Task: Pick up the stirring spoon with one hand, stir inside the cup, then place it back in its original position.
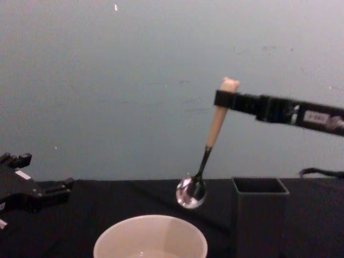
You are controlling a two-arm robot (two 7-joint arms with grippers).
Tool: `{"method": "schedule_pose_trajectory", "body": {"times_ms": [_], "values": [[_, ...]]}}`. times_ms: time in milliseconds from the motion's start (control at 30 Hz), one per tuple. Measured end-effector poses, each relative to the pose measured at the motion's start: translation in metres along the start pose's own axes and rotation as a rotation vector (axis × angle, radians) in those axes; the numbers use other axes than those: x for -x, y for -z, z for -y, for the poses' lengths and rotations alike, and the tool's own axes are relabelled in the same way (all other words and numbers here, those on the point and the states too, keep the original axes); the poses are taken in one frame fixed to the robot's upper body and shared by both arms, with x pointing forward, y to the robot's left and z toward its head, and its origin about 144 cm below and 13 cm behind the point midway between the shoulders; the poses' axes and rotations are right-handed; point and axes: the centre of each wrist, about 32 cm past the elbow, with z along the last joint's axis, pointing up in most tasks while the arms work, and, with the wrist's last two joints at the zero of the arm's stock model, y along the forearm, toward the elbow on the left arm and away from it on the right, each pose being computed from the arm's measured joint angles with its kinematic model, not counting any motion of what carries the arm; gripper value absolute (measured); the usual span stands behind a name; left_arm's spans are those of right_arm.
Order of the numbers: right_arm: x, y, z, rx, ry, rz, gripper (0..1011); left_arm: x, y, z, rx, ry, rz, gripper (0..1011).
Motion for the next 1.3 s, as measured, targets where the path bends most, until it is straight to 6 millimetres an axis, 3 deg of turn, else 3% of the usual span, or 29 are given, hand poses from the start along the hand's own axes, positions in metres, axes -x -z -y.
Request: {"method": "schedule_pose_trajectory", "body": {"times_ms": [700, 1300], "values": [[-0.012, -0.024, 0.060, -0.070, 0.097, 0.033, 214, 0.000, 0.000, 0.000, 0.000, 0.000, 0.000, 1001], [-0.017, -0.003, 0.055, -0.001, 0.141, 0.022, 214, 0.000, 0.000, 0.000, 0.000, 0.000, 0.000, 1001]]}}
